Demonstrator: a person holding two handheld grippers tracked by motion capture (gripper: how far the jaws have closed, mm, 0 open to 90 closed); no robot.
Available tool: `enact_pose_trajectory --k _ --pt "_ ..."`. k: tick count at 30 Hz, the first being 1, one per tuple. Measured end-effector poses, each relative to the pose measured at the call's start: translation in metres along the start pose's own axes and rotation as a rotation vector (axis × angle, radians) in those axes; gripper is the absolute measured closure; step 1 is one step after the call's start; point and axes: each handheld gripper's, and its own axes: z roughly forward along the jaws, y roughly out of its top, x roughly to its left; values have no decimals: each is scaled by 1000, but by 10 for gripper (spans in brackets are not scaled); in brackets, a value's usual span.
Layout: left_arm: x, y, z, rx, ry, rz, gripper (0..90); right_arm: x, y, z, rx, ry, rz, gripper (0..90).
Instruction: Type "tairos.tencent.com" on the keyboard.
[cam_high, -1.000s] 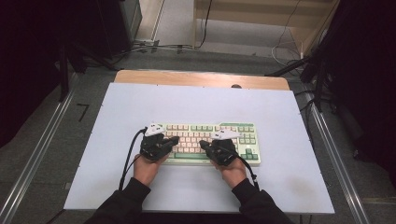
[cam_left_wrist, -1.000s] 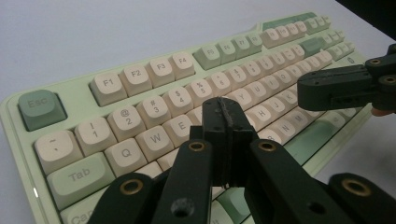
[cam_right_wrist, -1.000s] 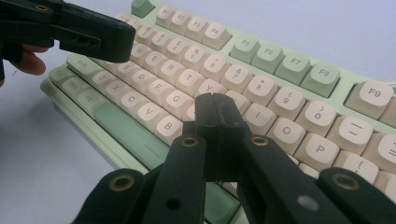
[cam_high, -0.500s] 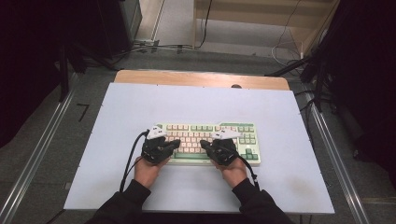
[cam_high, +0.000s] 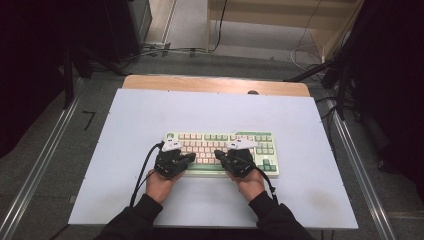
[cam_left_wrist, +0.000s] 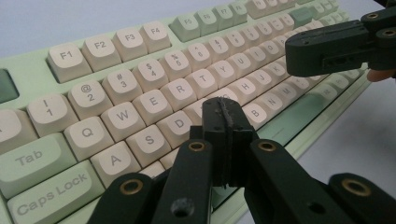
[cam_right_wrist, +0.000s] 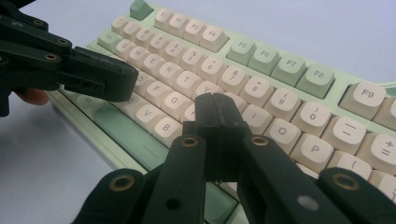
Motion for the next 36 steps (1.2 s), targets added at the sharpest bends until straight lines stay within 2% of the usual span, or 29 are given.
enact_pose_trajectory --k 24,29,36 --pt "-1 -1 3 14 6 10 900 0 0 0 -2 -2 -3 874" --pt "-2 -2 5 32 5 19 900 0 0 0 -1 -3 -3 874" --pt "0 1 -1 -11 -1 -4 900 0 0 -1 -3 -1 -4 874"
